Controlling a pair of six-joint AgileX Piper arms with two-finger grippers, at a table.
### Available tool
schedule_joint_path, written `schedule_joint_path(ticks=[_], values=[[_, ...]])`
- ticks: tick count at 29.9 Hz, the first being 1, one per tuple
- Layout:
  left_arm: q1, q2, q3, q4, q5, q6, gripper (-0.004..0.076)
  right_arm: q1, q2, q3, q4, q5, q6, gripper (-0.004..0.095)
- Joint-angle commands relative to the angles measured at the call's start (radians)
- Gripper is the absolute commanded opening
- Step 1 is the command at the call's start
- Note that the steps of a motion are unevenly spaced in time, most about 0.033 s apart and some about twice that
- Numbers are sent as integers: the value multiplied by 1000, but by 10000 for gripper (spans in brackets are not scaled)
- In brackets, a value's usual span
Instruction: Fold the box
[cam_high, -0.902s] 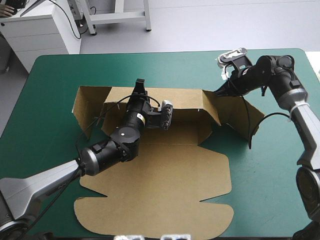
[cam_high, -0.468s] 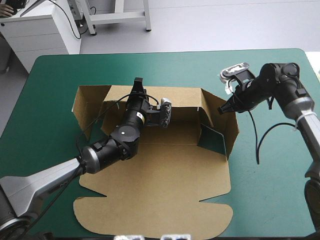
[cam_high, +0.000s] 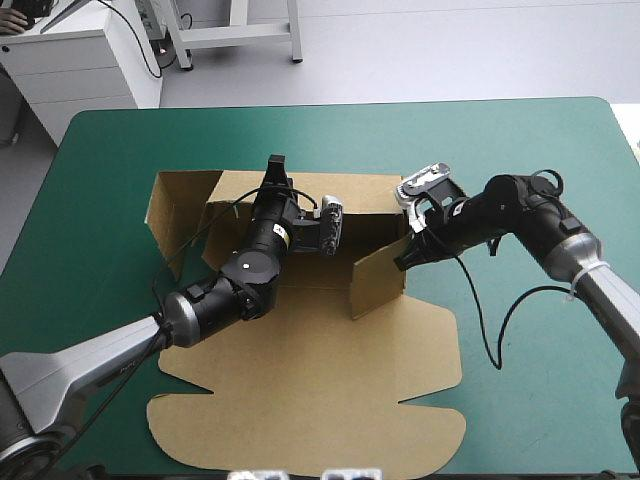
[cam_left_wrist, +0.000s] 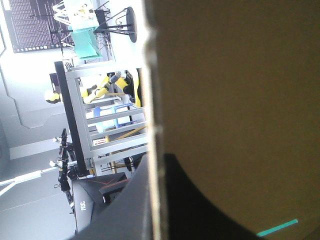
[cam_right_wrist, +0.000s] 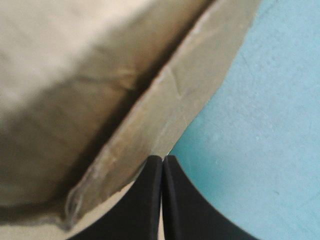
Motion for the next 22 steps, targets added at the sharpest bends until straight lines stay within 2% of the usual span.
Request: schedule_joint_path(ticks=[1,4,9,11,22], values=[[5,-38,-24,33,40,-10,-8,41,-45,-23,21,-77,-14,-11],[5,-38,-24,33,40,-10,-8,51,-45,-23,16,-47,-26,68],[5,-38,-24,33,42,-8,-8,51,-45,-27,5,15,-48,428],[5,-38,-24,33,43,-8,-8,51,-45,-34,5,14,-46,498],[5,-38,-24,-38,49,26,-8,51,-45,-41,-18,-62,27,494]])
